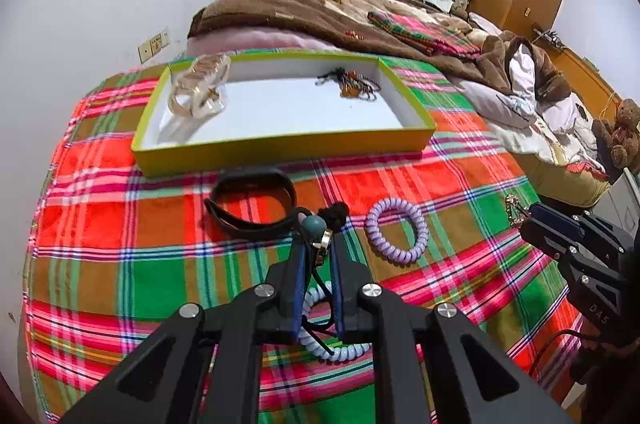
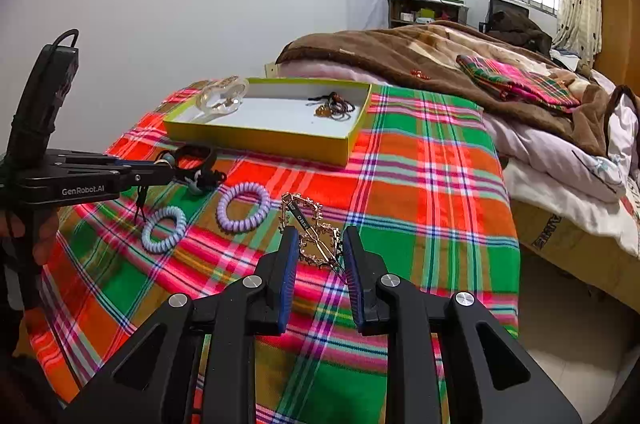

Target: Organize jewelry

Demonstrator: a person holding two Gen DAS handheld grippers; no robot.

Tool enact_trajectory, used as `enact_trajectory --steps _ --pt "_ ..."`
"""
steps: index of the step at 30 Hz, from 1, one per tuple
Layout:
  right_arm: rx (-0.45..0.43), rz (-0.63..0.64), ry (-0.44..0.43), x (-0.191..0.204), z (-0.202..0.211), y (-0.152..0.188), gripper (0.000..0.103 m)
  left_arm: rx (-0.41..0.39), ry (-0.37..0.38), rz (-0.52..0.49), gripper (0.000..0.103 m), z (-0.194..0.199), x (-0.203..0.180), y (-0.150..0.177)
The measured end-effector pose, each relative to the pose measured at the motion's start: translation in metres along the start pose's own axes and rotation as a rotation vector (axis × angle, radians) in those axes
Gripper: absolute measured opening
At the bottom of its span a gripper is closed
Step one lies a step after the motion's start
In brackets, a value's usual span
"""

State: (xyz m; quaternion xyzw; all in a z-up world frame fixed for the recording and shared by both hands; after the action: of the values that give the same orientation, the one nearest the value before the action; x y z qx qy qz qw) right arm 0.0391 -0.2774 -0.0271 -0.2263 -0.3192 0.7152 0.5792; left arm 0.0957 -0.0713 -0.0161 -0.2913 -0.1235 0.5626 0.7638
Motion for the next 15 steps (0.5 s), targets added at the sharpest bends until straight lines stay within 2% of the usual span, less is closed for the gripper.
enact_trajectory --steps 8,15 --pt "-0.028 0.015 0.007 0.005 0.002 -0.023 0.024 -0.042 -0.012 0.005 0.012 0.015 0.009 -0.015" --pt "-0.062 0.042 0.017 0.012 -0.004 -0.058 0.024 -0.082 -0.027 0.009 0.012 0.025 0.021 -0.035"
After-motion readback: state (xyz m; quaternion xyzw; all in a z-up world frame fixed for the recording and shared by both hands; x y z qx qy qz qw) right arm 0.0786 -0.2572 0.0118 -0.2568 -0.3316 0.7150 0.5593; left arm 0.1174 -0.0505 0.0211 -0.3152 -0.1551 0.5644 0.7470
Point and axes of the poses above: each gripper's, at about its wrist camera, not at the fingertips, and z roughly against the way its jaws point, x to its left, y to its underside, the point moved 3 cm from there along -z, roughly the way its jaws point, and after that the axes turned 2 degrees about x, right-handed, at the moved point
